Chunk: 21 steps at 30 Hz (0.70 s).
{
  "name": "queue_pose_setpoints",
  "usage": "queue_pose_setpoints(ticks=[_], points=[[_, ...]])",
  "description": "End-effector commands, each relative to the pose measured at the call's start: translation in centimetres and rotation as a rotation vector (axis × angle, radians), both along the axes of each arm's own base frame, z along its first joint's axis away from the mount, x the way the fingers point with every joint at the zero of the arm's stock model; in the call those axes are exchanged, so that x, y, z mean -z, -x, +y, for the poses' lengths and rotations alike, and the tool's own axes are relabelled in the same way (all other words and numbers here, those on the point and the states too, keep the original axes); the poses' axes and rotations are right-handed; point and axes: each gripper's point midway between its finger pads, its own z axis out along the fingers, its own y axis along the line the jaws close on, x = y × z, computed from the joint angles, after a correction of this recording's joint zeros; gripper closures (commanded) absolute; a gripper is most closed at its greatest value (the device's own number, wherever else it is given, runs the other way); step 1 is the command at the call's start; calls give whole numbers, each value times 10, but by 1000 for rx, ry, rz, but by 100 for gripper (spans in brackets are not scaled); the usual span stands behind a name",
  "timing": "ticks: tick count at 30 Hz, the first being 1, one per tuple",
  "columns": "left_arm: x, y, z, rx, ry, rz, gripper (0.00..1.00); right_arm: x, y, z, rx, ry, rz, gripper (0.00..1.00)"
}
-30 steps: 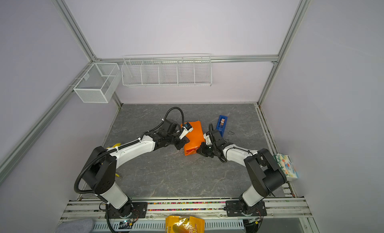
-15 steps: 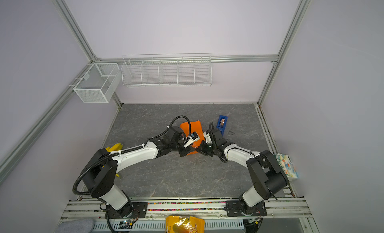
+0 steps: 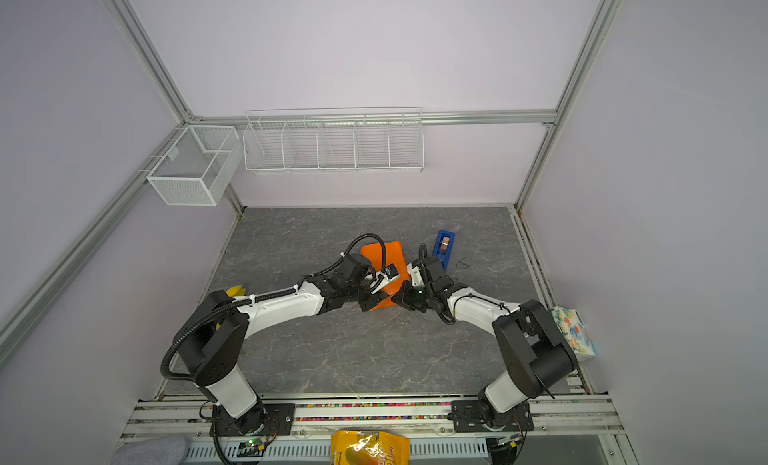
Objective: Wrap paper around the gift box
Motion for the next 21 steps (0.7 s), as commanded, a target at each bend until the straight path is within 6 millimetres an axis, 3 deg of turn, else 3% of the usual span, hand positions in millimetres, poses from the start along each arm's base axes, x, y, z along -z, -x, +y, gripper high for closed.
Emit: queue_pose_setpoints(ticks=[1,9,16,21], points=[[9,-7,0,-23,-36,3,58,-14,-2,2,6,-22,-9,93],[14,-6,2,-29,-50,21,60,-17,5,-12,121,-52,59,85],[15,-5,2,-27,-51,24,61,-35,0,-13,201,-129,48,70],[16,-4,2,-25,-50,30,61,-31,-4,-8,203,-153,72,64]])
